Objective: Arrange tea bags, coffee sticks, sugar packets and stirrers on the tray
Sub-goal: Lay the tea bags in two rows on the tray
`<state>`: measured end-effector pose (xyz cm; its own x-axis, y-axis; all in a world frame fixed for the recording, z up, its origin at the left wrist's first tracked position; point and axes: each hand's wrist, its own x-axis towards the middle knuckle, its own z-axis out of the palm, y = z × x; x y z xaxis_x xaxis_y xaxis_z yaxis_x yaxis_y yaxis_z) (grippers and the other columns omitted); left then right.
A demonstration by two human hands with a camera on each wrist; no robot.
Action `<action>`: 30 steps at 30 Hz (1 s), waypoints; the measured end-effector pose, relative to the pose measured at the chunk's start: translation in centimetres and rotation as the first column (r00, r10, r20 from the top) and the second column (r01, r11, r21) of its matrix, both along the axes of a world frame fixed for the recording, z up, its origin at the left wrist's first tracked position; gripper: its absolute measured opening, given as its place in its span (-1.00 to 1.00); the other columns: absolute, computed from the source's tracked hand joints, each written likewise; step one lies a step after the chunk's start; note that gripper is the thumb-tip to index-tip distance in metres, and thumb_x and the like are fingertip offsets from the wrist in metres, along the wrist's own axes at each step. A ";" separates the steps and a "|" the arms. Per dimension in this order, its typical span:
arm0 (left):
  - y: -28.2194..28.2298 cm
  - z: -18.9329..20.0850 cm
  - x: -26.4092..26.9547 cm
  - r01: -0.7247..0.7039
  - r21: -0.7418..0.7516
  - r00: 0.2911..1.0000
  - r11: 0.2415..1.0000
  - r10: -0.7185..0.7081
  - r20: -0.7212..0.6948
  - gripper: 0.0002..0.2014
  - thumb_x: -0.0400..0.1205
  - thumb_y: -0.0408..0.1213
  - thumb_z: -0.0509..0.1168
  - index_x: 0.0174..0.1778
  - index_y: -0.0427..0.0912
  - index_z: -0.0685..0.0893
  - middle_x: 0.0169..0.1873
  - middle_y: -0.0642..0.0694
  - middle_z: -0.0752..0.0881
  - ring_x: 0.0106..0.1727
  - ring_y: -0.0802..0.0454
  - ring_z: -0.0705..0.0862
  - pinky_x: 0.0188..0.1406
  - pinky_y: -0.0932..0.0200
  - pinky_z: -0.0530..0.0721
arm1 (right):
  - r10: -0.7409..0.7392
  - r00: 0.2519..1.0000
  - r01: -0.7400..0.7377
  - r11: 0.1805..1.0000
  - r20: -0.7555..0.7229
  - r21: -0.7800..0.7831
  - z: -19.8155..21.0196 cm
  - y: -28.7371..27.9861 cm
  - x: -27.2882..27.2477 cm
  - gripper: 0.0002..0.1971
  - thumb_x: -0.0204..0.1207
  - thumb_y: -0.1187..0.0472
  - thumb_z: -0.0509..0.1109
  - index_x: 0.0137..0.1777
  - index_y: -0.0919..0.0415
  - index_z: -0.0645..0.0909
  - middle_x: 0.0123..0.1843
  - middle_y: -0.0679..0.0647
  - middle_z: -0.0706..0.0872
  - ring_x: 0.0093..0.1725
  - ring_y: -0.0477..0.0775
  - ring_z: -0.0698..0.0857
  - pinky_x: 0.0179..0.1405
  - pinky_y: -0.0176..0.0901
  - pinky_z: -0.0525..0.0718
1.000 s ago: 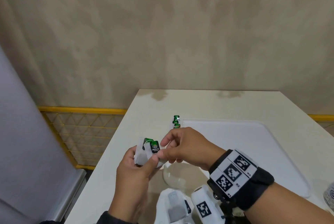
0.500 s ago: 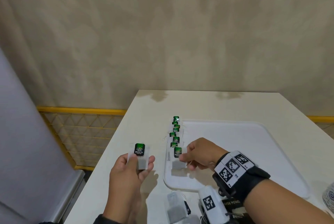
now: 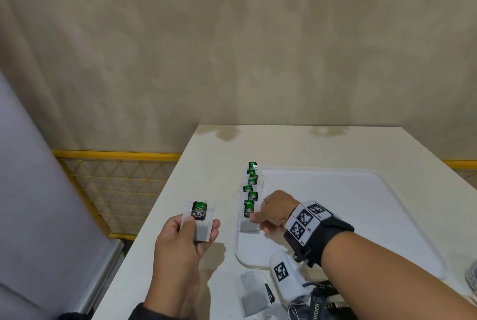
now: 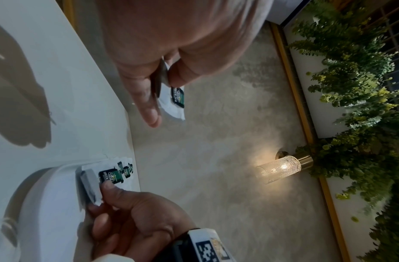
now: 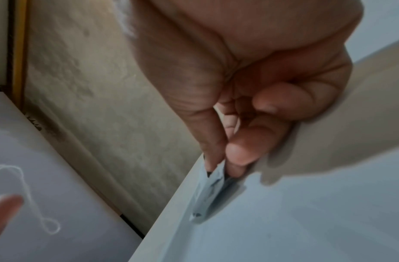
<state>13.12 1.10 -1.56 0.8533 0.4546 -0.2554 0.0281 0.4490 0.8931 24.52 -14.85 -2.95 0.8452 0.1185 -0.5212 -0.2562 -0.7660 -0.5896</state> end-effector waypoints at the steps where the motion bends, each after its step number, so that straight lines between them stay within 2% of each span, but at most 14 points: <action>1: 0.0 0.1 0.0 0.000 -0.003 1.000 1.000 0.000 0.002 -0.81 0.77 -0.38 0.07 -0.05 -0.26 0.58 0.05 -0.21 0.70 -0.05 -0.25 0.78 -0.26 0.19 0.80 | 0.021 1.000 -0.021 0.999 0.011 -0.036 -0.1 0.1 0.1 -0.67 0.53 0.04 0.49 -0.40 0.17 0.57 -0.50 0.00 0.68 -0.59 -0.10 0.58 -0.57 -0.33 0.47; 5: 0.0 0.0 -0.1 0.011 0.005 1.000 1.000 -0.011 -0.005 -0.81 0.77 -0.37 0.07 -0.07 -0.26 0.57 0.03 -0.21 0.71 -0.05 -0.26 0.78 -0.20 0.12 0.81 | 0.067 0.996 -0.060 0.991 0.052 -0.122 -0.6 0.1 0.5 -0.62 0.50 -0.04 0.48 -0.46 0.13 0.58 -0.63 -0.07 0.64 -0.65 -0.18 0.55 -0.49 -0.31 0.52; 7: 0.0 -0.3 0.0 0.014 0.033 0.999 0.999 -0.013 -0.029 -0.82 0.76 -0.37 0.09 -0.07 -0.25 0.58 0.02 -0.20 0.71 -0.04 -0.26 0.77 -0.14 0.04 0.80 | 0.049 0.997 -0.043 0.993 0.055 -0.110 -0.5 0.1 0.5 -0.64 0.47 -0.02 0.51 -0.44 0.15 0.56 -0.67 -0.07 0.62 -0.74 -0.18 0.51 -0.58 -0.37 0.50; 9: 0.0 -0.5 0.0 0.008 0.099 0.999 0.995 -0.003 -0.054 -0.82 0.75 -0.36 0.13 -0.09 -0.24 0.62 -0.01 -0.21 0.72 -0.06 -0.19 0.72 -0.13 0.02 0.74 | 0.039 0.997 -0.032 0.994 0.061 -0.103 -0.2 0.0 0.2 -0.64 0.46 0.03 0.53 -0.42 0.16 0.50 -0.60 -0.03 0.61 -0.77 -0.15 0.47 -0.65 -0.42 0.43; 11: 0.0 -0.5 -0.2 0.006 0.174 0.998 0.985 0.005 -0.061 -0.81 0.72 -0.35 0.18 -0.17 -0.19 0.66 -0.12 -0.17 0.73 -0.17 -0.06 0.61 -0.21 0.10 0.62 | 0.054 0.996 -0.045 0.993 0.077 -0.112 0.4 -0.3 -0.1 -0.63 0.45 0.07 0.54 -0.41 0.17 0.45 -0.54 0.02 0.59 -0.78 -0.13 0.45 -0.64 -0.40 0.41; 13: -0.1 -0.3 -0.4 0.015 0.218 0.998 0.976 0.000 -0.068 -0.80 0.68 -0.34 0.24 -0.23 -0.11 0.69 -0.29 -0.09 0.69 -0.27 0.01 0.49 -0.30 0.17 0.47 | 0.057 0.995 -0.053 0.997 0.085 -0.047 0.9 -0.7 -0.4 -0.65 0.47 0.12 0.54 -0.38 0.17 0.43 -0.49 0.06 0.61 -0.69 -0.08 0.54 -0.61 -0.36 0.43; 15: 0.0 -0.2 -0.6 0.026 0.235 0.997 0.972 -0.009 -0.073 -0.81 0.66 -0.33 0.29 -0.25 -0.08 0.73 -0.36 -0.09 0.60 -0.31 0.02 0.40 -0.31 0.16 0.40 | 0.042 0.992 -0.056 0.992 0.115 0.115 1.7 -1.0 -1.0 -0.69 0.50 0.15 0.51 -0.33 0.15 0.43 -0.40 0.09 0.63 -0.48 -0.02 0.63 -0.55 -0.28 0.46; 18: 0.0 -0.4 -0.4 0.051 0.219 0.997 0.974 -0.038 -0.061 -0.84 0.65 -0.34 0.31 -0.20 -0.16 0.76 -0.36 -0.15 0.60 -0.36 0.02 0.41 -0.37 0.18 0.41 | 0.094 0.989 -0.133 0.889 0.110 0.438 3.7 -1.1 -2.7 -0.86 0.53 0.20 0.49 -0.16 0.18 0.58 -0.28 0.06 0.69 -0.42 -0.07 0.65 -0.51 -0.30 0.48; 20: -0.2 -0.5 -0.3 0.072 0.196 0.997 0.978 -0.063 -0.050 -0.85 0.65 -0.35 0.31 -0.17 -0.21 0.76 -0.38 -0.18 0.61 -0.41 0.04 0.44 -0.41 0.20 0.44 | 0.189 0.978 -0.206 0.824 0.087 0.528 4.9 -1.0 -4.0 -0.89 0.53 0.18 0.49 -0.05 0.18 0.66 -0.21 0.02 0.74 -0.37 -0.05 0.68 -0.46 -0.32 0.51; 22: -0.5 -0.6 -0.2 0.088 0.183 0.996 0.979 -0.083 -0.034 -0.87 0.65 -0.36 0.30 -0.14 -0.25 0.75 -0.41 -0.17 0.60 -0.42 0.04 0.46 -0.40 0.20 0.48 | 0.232 0.969 -0.237 0.801 0.079 0.550 5.4 -0.8 -4.9 -0.90 0.52 0.15 0.50 -0.05 0.15 0.70 -0.20 0.01 0.77 -0.35 -0.05 0.69 -0.43 -0.32 0.52; 25: -1.1 -0.6 -0.3 0.117 0.203 0.993 0.972 -0.116 -0.017 -0.88 0.65 -0.37 0.31 -0.07 -0.27 0.76 -0.41 -0.18 0.63 -0.43 0.05 0.49 -0.38 0.19 0.52 | 0.192 0.978 -0.205 0.813 0.082 0.545 5.1 -0.6 -5.4 -0.89 0.48 0.13 0.54 -0.14 0.16 0.71 -0.25 0.03 0.78 -0.39 -0.03 0.67 -0.47 -0.30 0.49; 28: -1.6 -0.5 -0.6 0.147 0.251 0.989 0.957 -0.149 -0.011 -0.90 0.62 -0.38 0.34 -0.05 -0.23 0.77 -0.38 -0.16 0.70 -0.48 0.08 0.56 -0.43 0.21 0.57 | 0.146 0.984 -0.178 0.837 0.102 0.517 4.4 -0.5 -5.4 -0.81 0.48 0.15 0.55 -0.29 0.16 0.64 -0.32 0.04 0.76 -0.45 -0.05 0.65 -0.53 -0.30 0.43; 30: -1.8 -0.6 -0.8 0.143 0.302 0.989 0.942 -0.146 -0.013 -0.90 0.61 -0.37 0.37 -0.02 -0.15 0.75 -0.30 -0.12 0.73 -0.47 0.08 0.61 -0.48 0.24 0.58 | 0.142 0.985 -0.173 0.864 0.103 0.472 4.1 -0.7 -5.4 -0.80 0.50 0.18 0.53 -0.29 0.19 0.61 -0.38 0.01 0.75 -0.50 -0.08 0.64 -0.55 -0.32 0.42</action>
<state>12.27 -0.69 -2.12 0.9173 0.3805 -0.1171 0.0636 0.1504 0.9866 19.14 -15.55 1.13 0.8230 0.4736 -0.3137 -0.1065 -0.4138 -0.9041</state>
